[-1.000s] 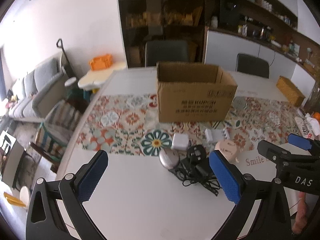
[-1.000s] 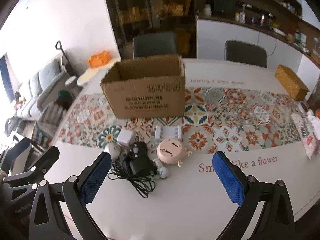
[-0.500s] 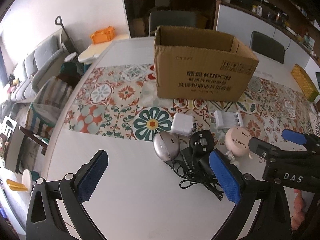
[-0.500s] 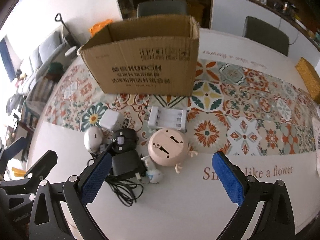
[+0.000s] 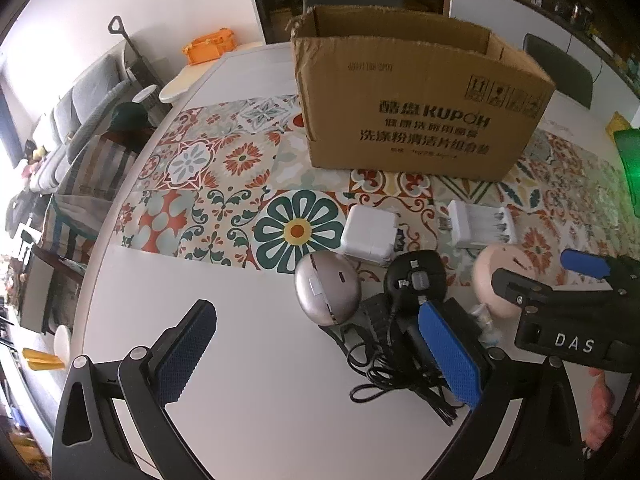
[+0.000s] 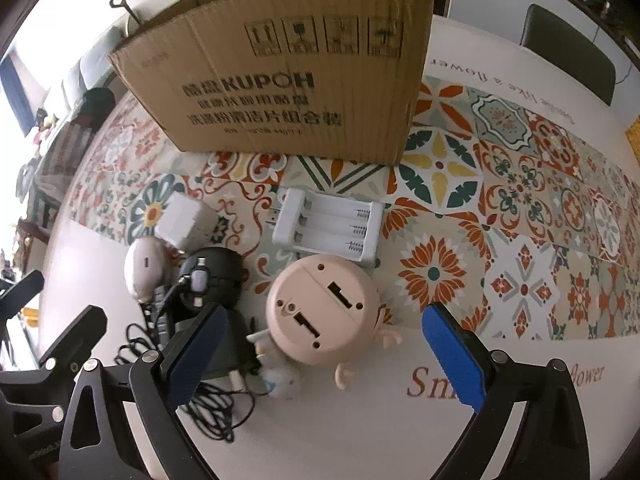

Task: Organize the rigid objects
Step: 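Lower the left tool to the white square charger while the right tool approaches the pink round speaker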

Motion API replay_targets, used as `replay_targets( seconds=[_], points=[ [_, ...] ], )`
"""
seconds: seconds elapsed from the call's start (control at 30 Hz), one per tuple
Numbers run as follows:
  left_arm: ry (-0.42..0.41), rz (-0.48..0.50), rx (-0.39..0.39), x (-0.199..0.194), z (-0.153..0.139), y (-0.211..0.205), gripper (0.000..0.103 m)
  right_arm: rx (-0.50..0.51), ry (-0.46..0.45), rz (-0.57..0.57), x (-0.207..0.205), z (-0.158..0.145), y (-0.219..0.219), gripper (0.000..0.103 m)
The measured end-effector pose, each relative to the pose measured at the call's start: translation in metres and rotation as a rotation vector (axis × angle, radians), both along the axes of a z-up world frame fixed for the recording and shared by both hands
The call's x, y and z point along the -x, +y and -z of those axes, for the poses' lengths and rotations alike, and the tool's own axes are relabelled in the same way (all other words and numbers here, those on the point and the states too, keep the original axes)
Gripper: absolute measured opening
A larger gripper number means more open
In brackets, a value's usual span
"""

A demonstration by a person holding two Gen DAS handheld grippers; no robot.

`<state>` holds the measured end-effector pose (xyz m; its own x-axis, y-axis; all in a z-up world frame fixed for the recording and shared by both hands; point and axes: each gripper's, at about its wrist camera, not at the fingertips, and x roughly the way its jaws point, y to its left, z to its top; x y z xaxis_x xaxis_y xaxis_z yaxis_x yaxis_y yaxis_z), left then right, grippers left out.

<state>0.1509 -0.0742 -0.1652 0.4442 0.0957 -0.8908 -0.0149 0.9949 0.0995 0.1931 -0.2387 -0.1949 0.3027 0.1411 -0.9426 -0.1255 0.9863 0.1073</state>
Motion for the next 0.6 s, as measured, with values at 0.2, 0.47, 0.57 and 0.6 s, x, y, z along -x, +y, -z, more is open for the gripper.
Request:
replay_targets(
  seconds=[0.2, 0.47, 0.57, 0.6],
  points=[
    [0.019, -0.002, -0.004, -0.006, 0.01, -0.001, 0.103, 0.008, 0.029, -0.011, -0.012, 0.016, 0.002, 0.097],
    [0.025, 0.009, -0.027, -0.013, 0.017, -0.004, 0.103, 0.002, 0.06, -0.015, -0.022, 0.034, 0.012, 0.093],
    [0.032, 0.014, -0.029, -0.017, 0.02, -0.004, 0.103, 0.002, 0.062, -0.01, -0.025, 0.039, 0.014, 0.092],
    [0.03, 0.013, -0.031, -0.017, 0.02, -0.003, 0.103, 0.005, 0.066, -0.01, -0.026, 0.041, 0.014, 0.091]
  ],
)
